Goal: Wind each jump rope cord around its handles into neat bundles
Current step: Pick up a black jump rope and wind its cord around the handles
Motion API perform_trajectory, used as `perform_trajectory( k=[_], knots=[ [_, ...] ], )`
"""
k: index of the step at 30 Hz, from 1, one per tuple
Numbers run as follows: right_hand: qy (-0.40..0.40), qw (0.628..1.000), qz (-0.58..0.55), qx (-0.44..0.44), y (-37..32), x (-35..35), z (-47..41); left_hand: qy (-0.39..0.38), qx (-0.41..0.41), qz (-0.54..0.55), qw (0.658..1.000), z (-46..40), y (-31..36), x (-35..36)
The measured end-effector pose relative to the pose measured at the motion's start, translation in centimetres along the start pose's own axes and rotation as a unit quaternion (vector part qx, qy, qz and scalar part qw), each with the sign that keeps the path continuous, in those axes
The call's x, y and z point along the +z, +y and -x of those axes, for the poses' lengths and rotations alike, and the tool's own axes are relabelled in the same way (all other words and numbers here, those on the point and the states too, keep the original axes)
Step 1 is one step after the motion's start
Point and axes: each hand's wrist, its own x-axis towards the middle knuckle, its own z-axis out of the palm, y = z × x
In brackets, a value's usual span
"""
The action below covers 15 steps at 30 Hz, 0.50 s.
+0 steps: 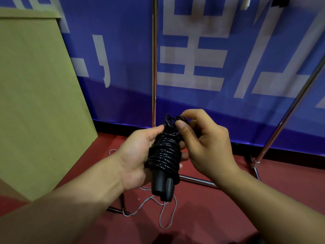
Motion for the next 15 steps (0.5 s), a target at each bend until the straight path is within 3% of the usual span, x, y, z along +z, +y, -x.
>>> perform_trajectory(
  k=[4,15],
  knots=[
    [-0.019,1.000,-0.001,-0.012,0.3,-0.5,-0.3,-0.004,0.013,-0.035,0.999,0.0,-0.1,-0.1],
    [-0.056,0.998,0.011,0.033,0.9,-1.2,-0.5,0.095,0.123,-0.180,0.971,-1.3,-1.0,-0.7]
  ],
)
